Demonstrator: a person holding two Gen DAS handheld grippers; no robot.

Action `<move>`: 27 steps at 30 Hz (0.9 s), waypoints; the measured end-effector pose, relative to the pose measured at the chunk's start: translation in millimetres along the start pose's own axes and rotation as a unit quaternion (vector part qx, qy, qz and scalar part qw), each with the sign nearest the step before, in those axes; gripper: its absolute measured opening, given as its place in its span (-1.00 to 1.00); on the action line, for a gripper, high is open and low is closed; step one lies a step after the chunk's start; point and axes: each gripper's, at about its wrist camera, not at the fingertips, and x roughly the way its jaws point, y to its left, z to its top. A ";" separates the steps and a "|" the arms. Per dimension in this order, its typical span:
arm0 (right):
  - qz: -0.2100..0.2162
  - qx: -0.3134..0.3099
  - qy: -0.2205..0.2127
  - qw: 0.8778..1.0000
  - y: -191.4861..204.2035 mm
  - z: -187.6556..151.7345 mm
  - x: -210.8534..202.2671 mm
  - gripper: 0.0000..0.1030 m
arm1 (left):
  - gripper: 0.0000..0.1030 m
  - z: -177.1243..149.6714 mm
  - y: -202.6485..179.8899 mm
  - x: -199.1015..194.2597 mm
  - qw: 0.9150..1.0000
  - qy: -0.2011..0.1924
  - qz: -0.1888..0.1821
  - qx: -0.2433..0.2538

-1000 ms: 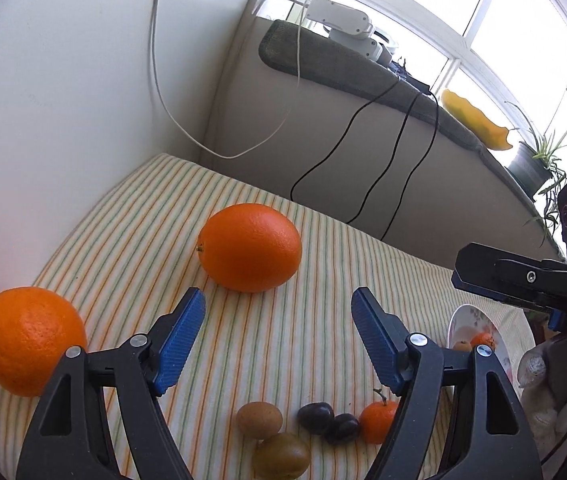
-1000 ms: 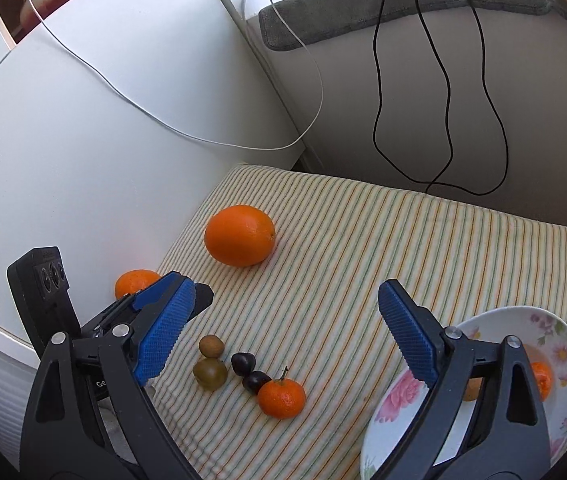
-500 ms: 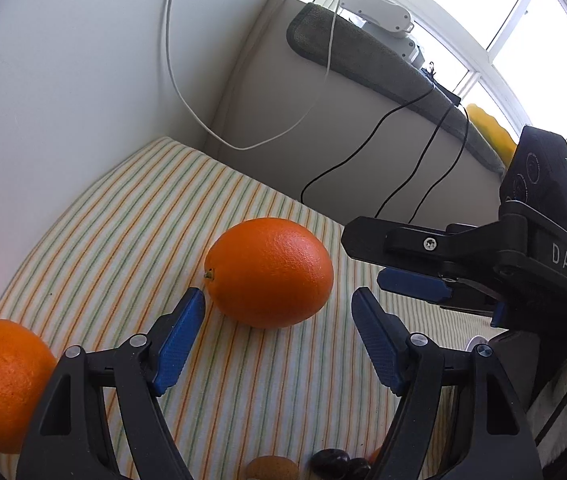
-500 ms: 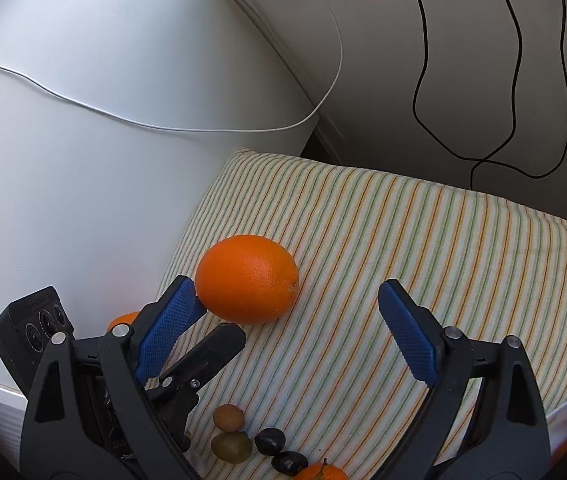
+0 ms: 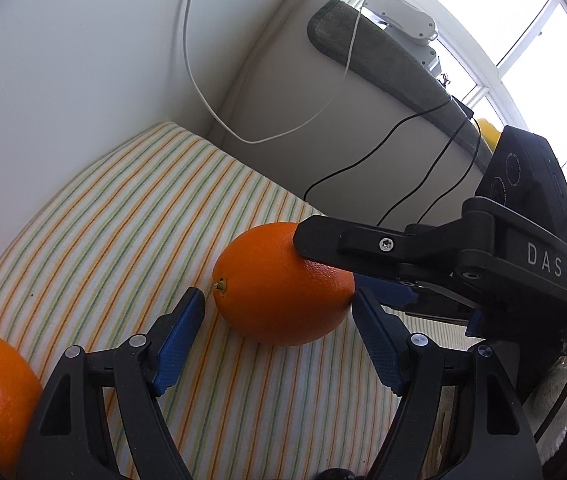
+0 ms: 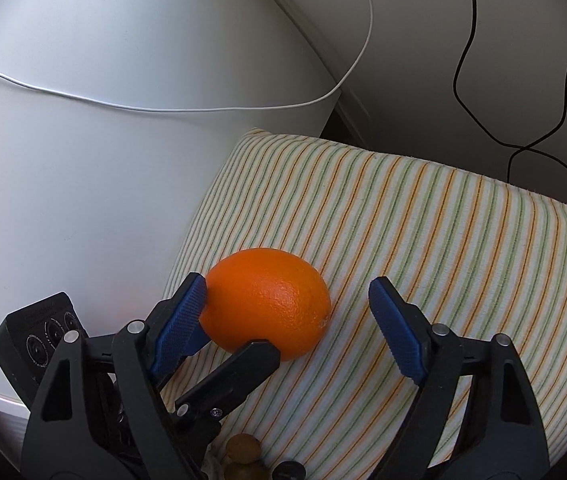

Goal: Organize fruits
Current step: 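Lift the large orange with the right gripper and carry it over the plate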

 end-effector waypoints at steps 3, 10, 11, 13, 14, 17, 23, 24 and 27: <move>0.009 0.002 0.006 1.000 1.6 1.3 7.5 0.60 | 0.44 0.9 0.5 0.3 1.000 -0.001 -0.005 -0.001; 0.022 -0.006 0.011 1.000 12.6 -3.4 10.5 0.36 | 0.44 -1.0 1.5 -1.1 1.000 -0.004 -0.006 -0.003; 0.021 -0.007 0.010 1.000 13.6 -4.1 10.1 0.36 | 0.44 -0.9 0.2 -1.5 1.000 -0.005 -0.004 -0.001; 0.022 -0.004 0.009 1.000 14.8 -5.3 10.3 0.36 | 0.44 -1.6 -2.0 -3.3 1.000 -0.006 -0.003 0.000; 0.023 -0.002 0.009 1.000 15.4 -5.9 10.9 0.36 | 0.44 -1.8 -3.5 -4.1 1.000 -0.007 -0.003 0.001; 0.024 0.000 0.005 1.000 15.2 -8.1 4.5 0.36 | 0.44 -1.5 -8.8 -6.4 1.000 -0.008 -0.005 0.007; 0.028 0.000 -0.005 1.000 13.3 -14.0 -14.9 0.36 | 0.44 -3.5 -25.9 -19.2 1.000 -0.016 -0.009 0.023; 0.028 -0.001 -0.008 1.000 13.6 -15.1 -19.1 0.36 | 0.44 -4.1 -29.3 -22.2 0.999 -0.017 -0.011 0.026; 0.028 -0.005 -0.019 0.999 15.3 -20.4 -33.9 0.36 | 0.44 -7.0 -43.0 -31.2 0.999 -0.022 -0.016 0.039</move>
